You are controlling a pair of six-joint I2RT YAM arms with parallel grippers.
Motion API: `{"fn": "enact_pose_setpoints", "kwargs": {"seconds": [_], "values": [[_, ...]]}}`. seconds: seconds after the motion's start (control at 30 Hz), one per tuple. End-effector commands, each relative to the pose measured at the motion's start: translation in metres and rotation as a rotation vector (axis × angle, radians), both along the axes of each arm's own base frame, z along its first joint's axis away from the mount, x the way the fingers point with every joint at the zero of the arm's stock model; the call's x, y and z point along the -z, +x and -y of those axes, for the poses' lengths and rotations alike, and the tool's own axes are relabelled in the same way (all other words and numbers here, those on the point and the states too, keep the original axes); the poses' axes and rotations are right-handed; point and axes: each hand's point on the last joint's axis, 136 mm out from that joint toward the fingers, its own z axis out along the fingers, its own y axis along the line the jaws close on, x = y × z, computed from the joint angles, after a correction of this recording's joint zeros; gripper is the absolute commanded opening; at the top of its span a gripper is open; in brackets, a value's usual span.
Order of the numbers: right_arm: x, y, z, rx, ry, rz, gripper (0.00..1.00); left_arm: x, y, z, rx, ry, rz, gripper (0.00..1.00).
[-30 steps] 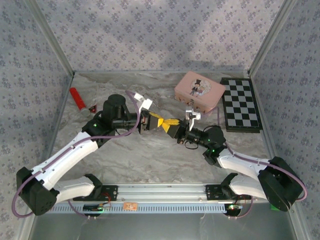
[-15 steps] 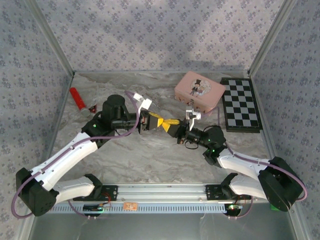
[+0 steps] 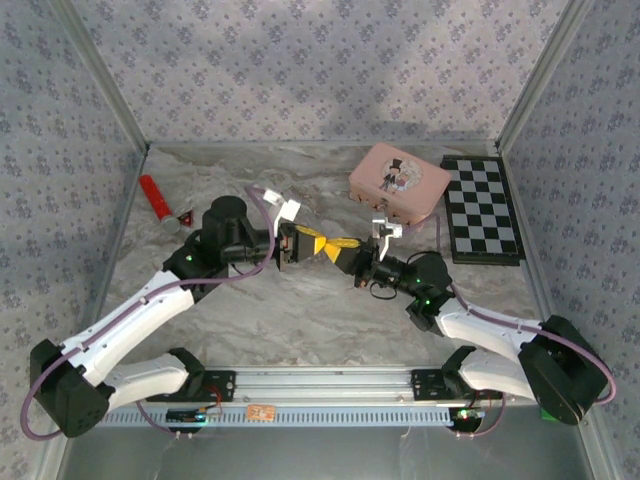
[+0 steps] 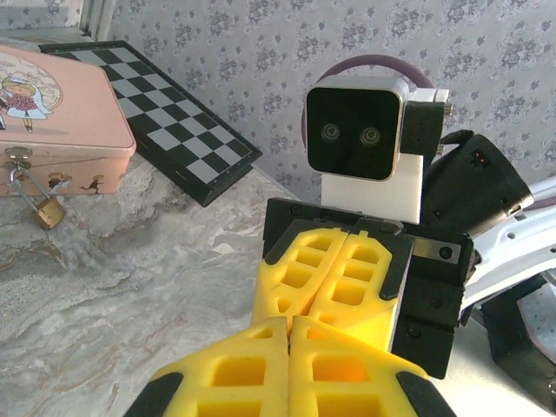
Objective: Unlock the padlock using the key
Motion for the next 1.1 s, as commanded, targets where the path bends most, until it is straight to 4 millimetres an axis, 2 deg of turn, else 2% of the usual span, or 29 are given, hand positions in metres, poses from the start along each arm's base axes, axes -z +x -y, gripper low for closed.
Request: {"fn": "enact_pose_setpoints", "kwargs": {"seconds": [0.0,0.1,0.2,0.33,0.43,0.53,0.6,0.63,0.8,1.07], "values": [[-0.021,0.001,0.008,0.031,0.063,0.009,0.00,-0.013,0.012,-0.009,-0.077,-0.041,0.031,0.08],[-0.021,0.002,0.007,0.026,0.057,-0.003,0.00,-0.010,0.015,-0.010,-0.090,-0.044,0.019,0.13],[-0.019,0.005,0.004,0.026,0.031,-0.018,0.00,-0.009,0.019,-0.013,-0.115,-0.040,0.016,0.32],[-0.009,0.012,0.009,0.074,-0.012,-0.050,0.00,-0.010,0.027,-0.026,-0.179,-0.054,0.029,0.51],[0.000,0.020,0.015,0.117,-0.073,-0.084,0.00,-0.005,0.043,-0.045,-0.282,-0.029,0.010,0.55],[0.018,0.030,0.028,0.212,-0.192,-0.137,0.00,0.011,0.067,-0.073,-0.445,0.041,-0.050,0.57],[0.034,0.039,0.043,0.321,-0.320,-0.187,0.00,0.026,0.086,-0.094,-0.561,0.096,-0.115,0.58],[0.040,0.043,0.051,0.369,-0.377,-0.195,0.00,0.030,0.092,-0.098,-0.574,0.108,-0.147,0.58],[0.054,0.049,0.092,0.549,-0.548,-0.254,0.00,0.054,0.125,-0.083,-0.537,0.172,-0.271,0.58],[0.054,0.043,0.124,0.665,-0.615,-0.300,0.00,0.095,0.197,-0.039,-0.497,0.217,-0.320,0.61]]}}
